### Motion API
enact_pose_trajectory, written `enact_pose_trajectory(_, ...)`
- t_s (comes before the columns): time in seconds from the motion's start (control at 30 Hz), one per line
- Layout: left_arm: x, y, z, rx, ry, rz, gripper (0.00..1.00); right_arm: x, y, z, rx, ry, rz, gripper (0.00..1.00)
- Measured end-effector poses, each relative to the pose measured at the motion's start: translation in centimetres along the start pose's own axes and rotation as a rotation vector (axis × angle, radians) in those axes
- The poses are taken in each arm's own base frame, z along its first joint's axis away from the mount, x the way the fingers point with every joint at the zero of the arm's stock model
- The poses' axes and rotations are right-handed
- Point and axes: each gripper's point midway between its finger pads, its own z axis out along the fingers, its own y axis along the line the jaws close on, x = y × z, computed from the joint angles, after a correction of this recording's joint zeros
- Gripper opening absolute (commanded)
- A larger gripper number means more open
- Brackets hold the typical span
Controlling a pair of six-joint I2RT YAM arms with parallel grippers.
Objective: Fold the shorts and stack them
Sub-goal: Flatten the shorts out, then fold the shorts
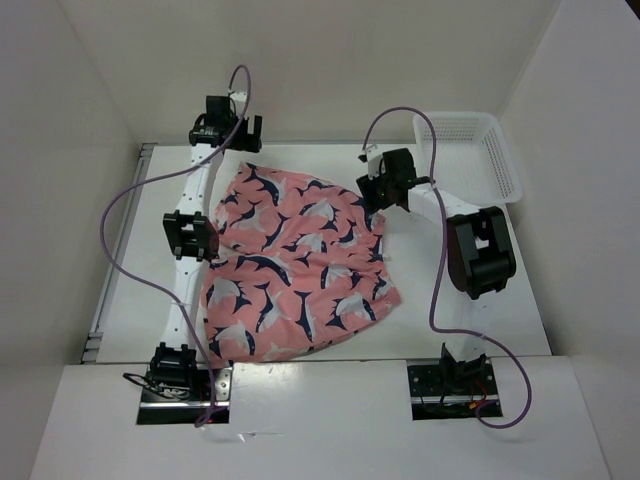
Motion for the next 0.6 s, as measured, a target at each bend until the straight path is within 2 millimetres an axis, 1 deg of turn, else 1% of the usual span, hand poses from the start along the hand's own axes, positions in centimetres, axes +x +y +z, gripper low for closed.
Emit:
enact_pose_trajectory(0.03,-1.2,-0.1,-0.7,0.0,-0.028,0.005,0.99,0.0,-0.1,0.0,0.0,0.0,0.002,0.59)
enact_pose_trajectory(0.07,-1.9,-0.2,-1.2,0.001,-0.043,0.007,0.99,0.0,-0.1,0.0,0.0,-0.001,0.0,0.59)
enact_pose_trajectory(0.13,-2.3,-0.4,-1.8,0.006,-0.045,0.009,0.99,0.0,-0.2,0.0,-0.001,0.0,-0.001,0.59)
enact_pose_trajectory(0.2,-1.4,-0.5,-2.0,0.008,-0.011,0.003,0.99,0.0,-0.1,0.0,-0.003,-0.001,-0.003,0.59)
enact_pose_trajectory(0.33,1.2,-0.4,-2.1,-0.001,0.086,-0.013,0.99,0.2,-0.1,0.0,-0.004,0.002,-0.007,0.59)
enact_pose_trajectory(0.53,3.9,-0.3,-1.4,-0.006,0.168,-0.025,0.99,1.3,0.1,0.1,-0.012,0.027,-0.014,0.59)
enact_pose_trajectory(0.57,4.2,-0.3,-1.3,-0.005,0.174,-0.026,0.93,1.5,0.2,0.1,-0.015,0.032,-0.017,0.59)
enact_pose_trajectory(0.6,4.7,-0.3,-1.1,-0.003,0.185,-0.027,0.9,1.8,0.3,0.2,-0.019,0.037,-0.018,0.59)
